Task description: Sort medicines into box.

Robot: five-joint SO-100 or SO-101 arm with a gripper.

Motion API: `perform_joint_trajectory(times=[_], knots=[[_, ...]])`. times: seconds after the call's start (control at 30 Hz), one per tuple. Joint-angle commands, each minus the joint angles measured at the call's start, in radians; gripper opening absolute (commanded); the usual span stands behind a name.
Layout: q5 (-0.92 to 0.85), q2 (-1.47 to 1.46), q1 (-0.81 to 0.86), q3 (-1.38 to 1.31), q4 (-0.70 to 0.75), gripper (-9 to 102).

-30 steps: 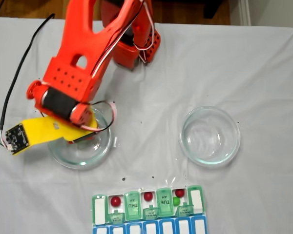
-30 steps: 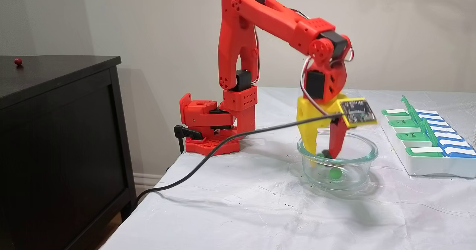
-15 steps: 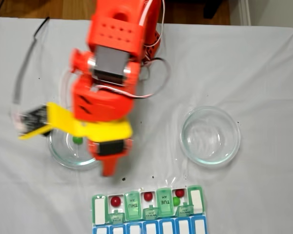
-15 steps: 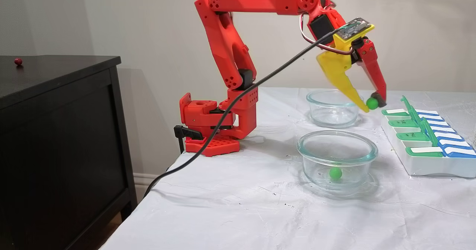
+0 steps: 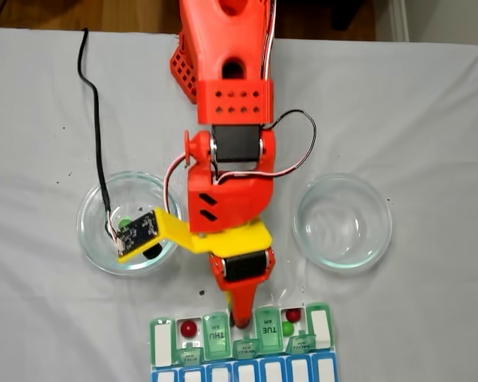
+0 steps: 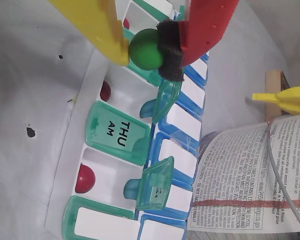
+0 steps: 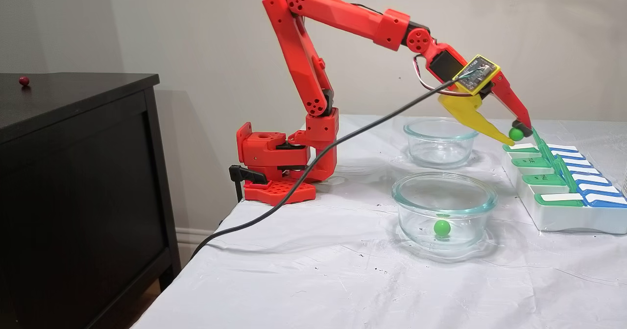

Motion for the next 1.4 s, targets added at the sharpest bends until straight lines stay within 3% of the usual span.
perform_joint_trajectory(times=[0.0,0.37,0.67,1.1,1.37], knots=[[-0.012,-0.023,-0.005,-0.012,-0.107,0],[-0.037,-0.189,-0.003,-0.060,-0.144,0],[-0.041,-0.236,-0.009,-0.054,-0.239,0],[-0.043,-0.215,-0.018,-0.055,-0.253,0],[-0.066,-0.206,-0.021,-0.034,-0.253,24]])
